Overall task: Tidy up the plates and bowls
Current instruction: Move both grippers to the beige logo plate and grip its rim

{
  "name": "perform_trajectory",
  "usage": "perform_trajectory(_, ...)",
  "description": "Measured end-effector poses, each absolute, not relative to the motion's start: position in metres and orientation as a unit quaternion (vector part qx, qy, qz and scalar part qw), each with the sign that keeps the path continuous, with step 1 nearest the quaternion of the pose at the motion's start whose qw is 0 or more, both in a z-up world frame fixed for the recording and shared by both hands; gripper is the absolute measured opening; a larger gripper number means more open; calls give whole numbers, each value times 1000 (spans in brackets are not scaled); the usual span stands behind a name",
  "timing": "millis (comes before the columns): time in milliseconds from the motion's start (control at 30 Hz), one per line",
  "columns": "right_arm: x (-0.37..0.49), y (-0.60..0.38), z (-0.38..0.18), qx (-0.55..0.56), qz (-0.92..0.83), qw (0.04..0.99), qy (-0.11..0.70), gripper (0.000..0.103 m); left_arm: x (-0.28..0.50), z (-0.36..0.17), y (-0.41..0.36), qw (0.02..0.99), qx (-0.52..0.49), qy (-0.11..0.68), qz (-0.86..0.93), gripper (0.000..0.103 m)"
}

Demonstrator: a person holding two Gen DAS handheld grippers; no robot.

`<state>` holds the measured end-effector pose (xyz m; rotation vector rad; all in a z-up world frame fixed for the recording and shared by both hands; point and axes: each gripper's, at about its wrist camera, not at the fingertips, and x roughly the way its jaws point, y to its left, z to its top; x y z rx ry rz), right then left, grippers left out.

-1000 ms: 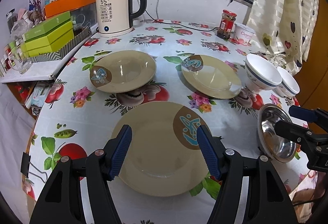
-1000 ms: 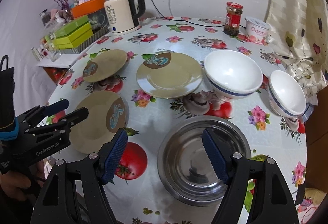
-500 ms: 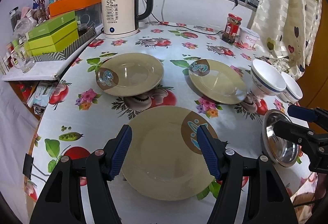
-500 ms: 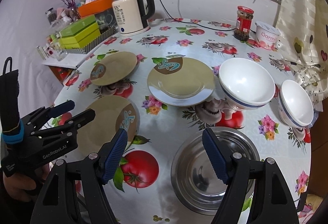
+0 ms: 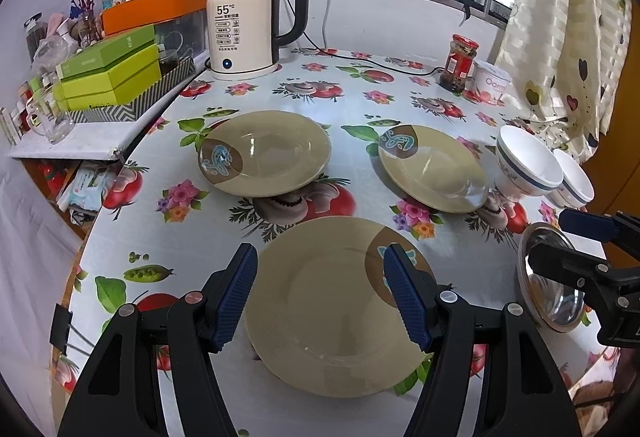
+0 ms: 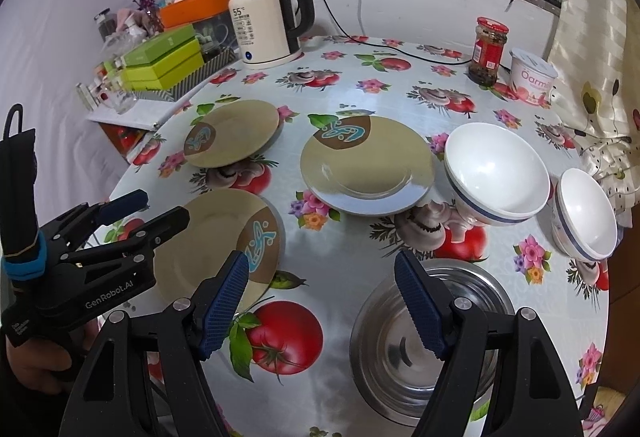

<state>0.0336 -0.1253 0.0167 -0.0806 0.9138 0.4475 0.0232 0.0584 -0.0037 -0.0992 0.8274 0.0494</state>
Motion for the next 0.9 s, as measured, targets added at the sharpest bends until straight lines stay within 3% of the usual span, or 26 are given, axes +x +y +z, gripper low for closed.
perform_trajectory(900, 74, -75, 23, -56, 254, 862, 436, 76, 50, -1, 100, 915, -69, 394, 60, 66)
